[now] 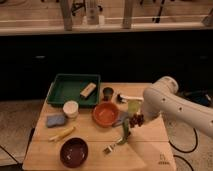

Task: Place grapes in red bowl

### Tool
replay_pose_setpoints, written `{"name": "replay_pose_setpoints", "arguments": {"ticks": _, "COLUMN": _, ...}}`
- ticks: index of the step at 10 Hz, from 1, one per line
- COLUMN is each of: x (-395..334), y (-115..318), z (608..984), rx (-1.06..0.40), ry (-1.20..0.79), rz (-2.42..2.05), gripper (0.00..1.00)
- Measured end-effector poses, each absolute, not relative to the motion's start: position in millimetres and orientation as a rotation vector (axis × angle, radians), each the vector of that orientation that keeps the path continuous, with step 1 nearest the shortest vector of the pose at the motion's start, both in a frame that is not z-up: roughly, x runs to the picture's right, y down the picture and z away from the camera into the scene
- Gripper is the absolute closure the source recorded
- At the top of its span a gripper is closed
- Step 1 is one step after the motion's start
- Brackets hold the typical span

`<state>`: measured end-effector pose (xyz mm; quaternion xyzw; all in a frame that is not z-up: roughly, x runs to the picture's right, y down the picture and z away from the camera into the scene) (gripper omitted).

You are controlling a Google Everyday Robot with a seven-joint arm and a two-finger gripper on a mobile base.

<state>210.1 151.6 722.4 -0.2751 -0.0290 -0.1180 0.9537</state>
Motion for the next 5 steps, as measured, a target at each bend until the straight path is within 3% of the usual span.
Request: {"name": "replay_pose_setpoints", "arguments": {"ticks": 5, "x": 194.3, "y": 129.3, "z": 733.4, "rx": -0.533, "ry": -0.077, "rz": -0.269, "gripper": 1.0}}
